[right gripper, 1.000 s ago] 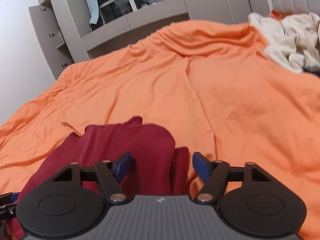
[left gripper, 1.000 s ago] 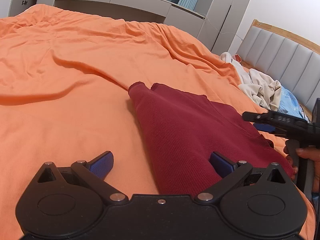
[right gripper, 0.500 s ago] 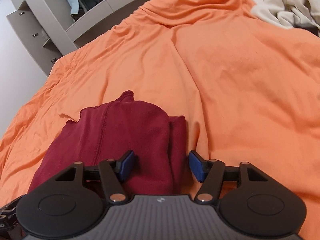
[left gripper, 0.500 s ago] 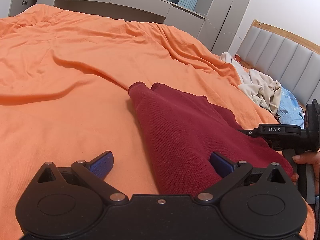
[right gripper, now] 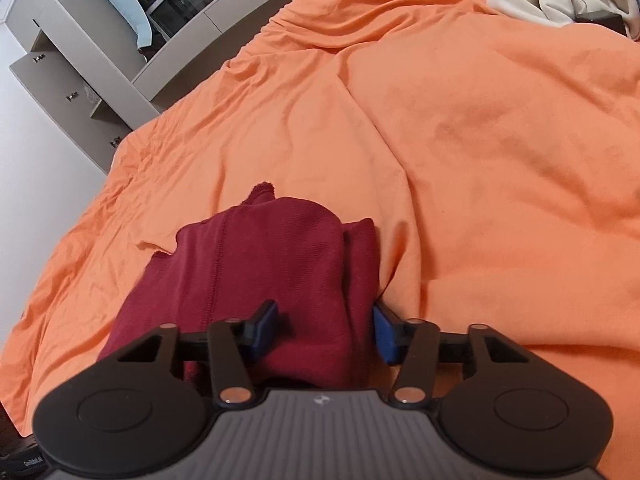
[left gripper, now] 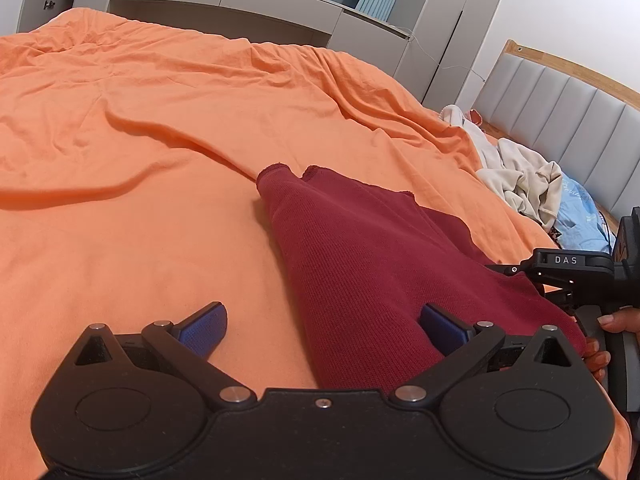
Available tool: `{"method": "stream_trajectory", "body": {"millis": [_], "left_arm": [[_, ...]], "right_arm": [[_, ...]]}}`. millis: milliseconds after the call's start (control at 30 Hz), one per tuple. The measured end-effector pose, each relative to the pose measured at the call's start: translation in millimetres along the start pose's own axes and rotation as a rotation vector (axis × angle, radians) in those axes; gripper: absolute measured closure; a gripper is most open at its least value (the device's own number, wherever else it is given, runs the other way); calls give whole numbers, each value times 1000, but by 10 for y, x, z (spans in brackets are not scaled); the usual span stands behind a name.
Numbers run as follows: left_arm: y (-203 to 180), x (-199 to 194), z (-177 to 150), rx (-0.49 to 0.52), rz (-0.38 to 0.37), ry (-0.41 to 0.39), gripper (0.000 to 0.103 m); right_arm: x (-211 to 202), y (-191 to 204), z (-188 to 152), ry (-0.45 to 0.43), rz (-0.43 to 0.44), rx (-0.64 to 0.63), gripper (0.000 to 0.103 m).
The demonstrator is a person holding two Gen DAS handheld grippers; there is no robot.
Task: Fold small clothes
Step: 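Close the right tool on the folded shirt's edge while the left tool closes too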
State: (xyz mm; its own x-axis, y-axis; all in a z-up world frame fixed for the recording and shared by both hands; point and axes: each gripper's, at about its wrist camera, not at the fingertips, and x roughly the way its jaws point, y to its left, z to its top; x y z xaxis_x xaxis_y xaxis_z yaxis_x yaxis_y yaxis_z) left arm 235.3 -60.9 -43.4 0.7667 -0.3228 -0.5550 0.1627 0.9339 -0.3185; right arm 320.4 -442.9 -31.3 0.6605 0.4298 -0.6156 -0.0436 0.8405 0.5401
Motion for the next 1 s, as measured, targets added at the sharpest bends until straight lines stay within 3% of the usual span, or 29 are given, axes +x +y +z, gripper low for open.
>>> {"method": "stream_trajectory", "body": {"millis": [467,667,800,1000], "left_arm": [[43,-6,47,-20,-19,20,0],[230,5,220,-132,-119,75,0],[343,35,327,-200,-148,93,1],[463,314,567,-205,-231,242,1]], "right_arm": [[-46,183,-41,-44,-33,-91,60],[-64,209,-54,-51,-37,-99,60],[-92,205,-64,-56,-32,-96,60],[-98,159,-66,-53,-20,-82,60]]}}
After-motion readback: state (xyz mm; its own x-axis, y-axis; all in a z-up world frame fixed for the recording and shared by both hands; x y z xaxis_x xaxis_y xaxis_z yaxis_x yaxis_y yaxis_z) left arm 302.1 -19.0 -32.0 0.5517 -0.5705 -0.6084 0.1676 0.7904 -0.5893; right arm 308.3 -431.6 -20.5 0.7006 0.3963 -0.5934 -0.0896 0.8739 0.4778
